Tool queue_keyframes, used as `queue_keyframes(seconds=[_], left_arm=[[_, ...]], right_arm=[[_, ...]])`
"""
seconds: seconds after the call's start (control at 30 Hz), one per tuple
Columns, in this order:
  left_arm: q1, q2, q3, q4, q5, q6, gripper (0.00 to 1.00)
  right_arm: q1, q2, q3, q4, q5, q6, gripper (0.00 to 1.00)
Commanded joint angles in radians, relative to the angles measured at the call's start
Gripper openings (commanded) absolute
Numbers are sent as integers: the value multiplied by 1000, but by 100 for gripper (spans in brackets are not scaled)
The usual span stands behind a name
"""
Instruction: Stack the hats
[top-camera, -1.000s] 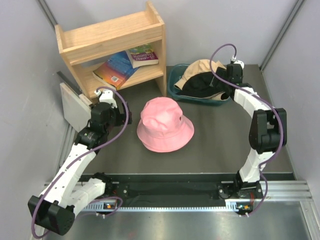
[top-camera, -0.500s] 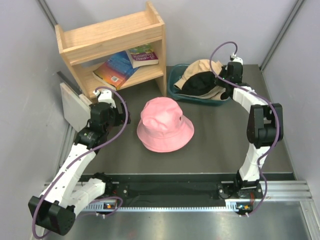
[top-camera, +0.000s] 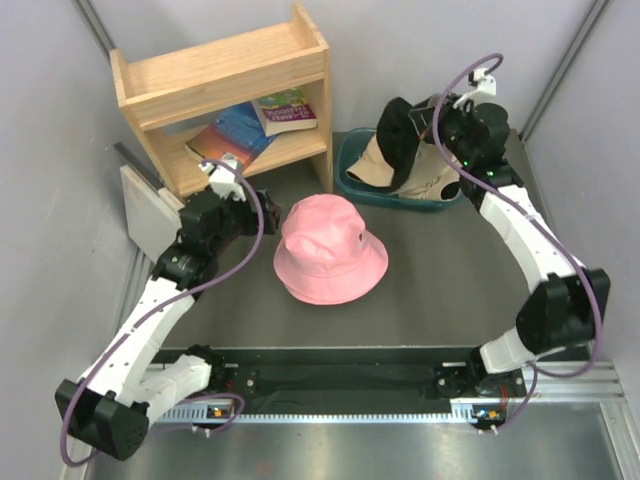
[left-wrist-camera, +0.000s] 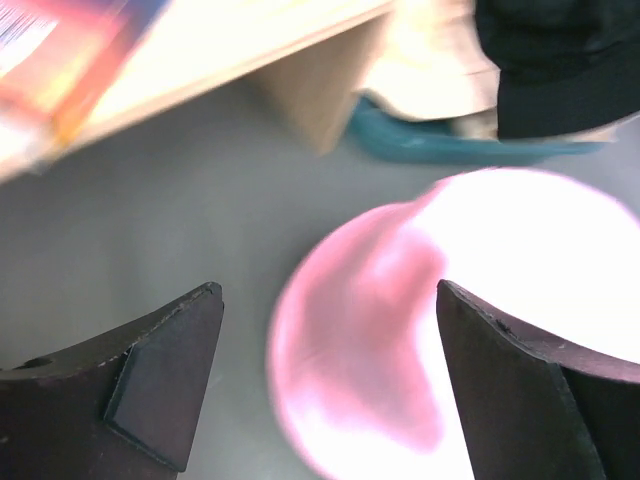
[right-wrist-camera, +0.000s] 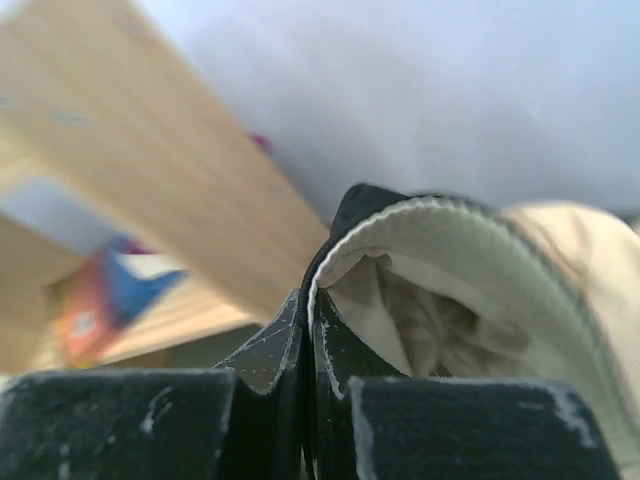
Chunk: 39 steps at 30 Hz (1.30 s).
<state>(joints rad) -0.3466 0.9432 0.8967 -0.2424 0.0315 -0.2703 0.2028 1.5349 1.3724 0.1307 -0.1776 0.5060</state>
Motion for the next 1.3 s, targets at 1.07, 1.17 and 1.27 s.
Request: queue_keyframes(seconds=[1.07,1.17,1.27], left_arm=[[-548,545,559,405,-194,3,65],[-548,543,532,405,-264,35,21],[-548,523,509,407,-344,74,0]], right_arm=[[500,-352,83,-253,464,-116,0],[500,-352,77,-255,464,-116,0],[497,-357,68,-272,490,-130,5]])
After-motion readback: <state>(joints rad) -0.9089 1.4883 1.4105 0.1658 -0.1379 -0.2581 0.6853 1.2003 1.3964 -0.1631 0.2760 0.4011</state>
